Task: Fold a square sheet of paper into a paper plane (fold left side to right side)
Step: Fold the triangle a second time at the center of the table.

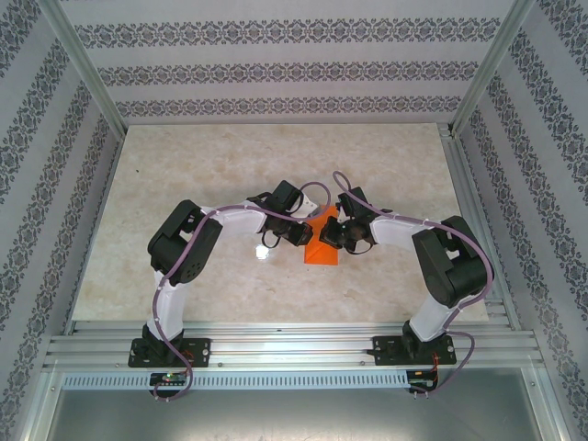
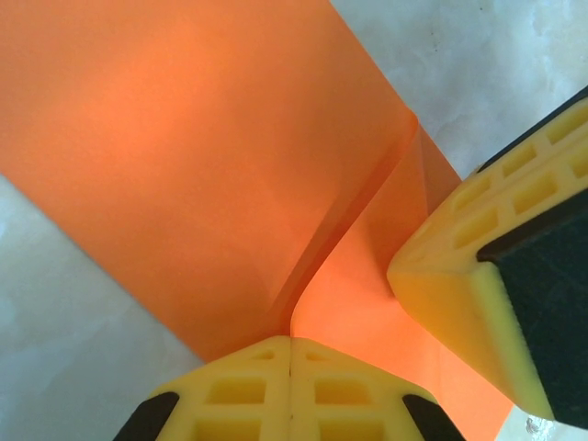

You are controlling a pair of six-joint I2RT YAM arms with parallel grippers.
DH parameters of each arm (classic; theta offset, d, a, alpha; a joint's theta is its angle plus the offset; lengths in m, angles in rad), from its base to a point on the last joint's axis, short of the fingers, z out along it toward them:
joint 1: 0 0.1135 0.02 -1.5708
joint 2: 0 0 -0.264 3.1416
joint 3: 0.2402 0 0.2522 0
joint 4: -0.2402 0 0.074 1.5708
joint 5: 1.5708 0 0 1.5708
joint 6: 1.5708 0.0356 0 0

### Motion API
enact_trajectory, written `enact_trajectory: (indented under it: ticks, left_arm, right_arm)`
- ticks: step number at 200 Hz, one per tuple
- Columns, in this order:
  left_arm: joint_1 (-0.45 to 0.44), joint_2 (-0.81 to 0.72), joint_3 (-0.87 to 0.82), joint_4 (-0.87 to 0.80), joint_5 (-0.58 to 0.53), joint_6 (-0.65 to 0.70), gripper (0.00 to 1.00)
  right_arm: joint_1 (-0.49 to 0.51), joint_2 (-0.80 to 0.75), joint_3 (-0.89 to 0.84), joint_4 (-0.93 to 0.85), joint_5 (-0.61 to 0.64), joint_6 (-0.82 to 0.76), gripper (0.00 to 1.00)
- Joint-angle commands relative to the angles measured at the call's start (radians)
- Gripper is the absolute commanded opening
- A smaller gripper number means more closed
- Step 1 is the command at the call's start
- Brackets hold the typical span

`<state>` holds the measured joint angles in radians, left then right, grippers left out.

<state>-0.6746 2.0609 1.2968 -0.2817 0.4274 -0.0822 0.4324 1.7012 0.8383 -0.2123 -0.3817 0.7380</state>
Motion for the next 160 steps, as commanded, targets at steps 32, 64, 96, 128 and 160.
enact_trajectory:
  ticks: [32, 64, 96, 128, 160]
  left_arm:
    - [-0.008, 0.042, -0.009, -0.029, -0.067, 0.029, 0.03]
    - [-0.008, 0.045, -0.006, -0.023, -0.073, 0.016, 0.01]
    - [-0.008, 0.049, 0.001, -0.009, -0.086, -0.014, 0.0]
    - [-0.008, 0.053, 0.008, 0.004, -0.086, -0.03, 0.0]
    - [-0.008, 0.059, 0.018, 0.005, -0.086, -0.038, 0.0]
  right_arm:
    - [0.011, 0.005, -0.003, -0.029, 0.033, -0.029, 0.05]
    - [0.011, 0.006, -0.004, -0.026, 0.03, -0.031, 0.05]
    - [0.011, 0.0, -0.013, 0.009, 0.011, -0.028, 0.06]
    - [0.012, -0.004, -0.019, 0.026, 0.001, -0.026, 0.06]
    - [0.012, 0.003, -0.022, 0.032, 0.0, -0.024, 0.07]
